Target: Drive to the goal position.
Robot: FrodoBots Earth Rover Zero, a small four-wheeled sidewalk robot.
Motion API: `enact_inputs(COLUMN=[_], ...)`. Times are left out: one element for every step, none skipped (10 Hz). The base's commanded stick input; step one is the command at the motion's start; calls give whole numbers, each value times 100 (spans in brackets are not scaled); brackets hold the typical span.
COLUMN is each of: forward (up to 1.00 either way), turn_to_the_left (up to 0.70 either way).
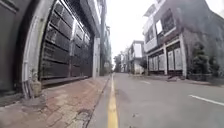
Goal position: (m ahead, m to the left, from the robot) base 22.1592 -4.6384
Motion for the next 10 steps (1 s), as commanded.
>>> enact_inputs(forward=[48,48,48,48,48,48,48,48,48,48], turn_to_the_left=[0,0,0,-4,-48,-48,-27,-1,0,0])
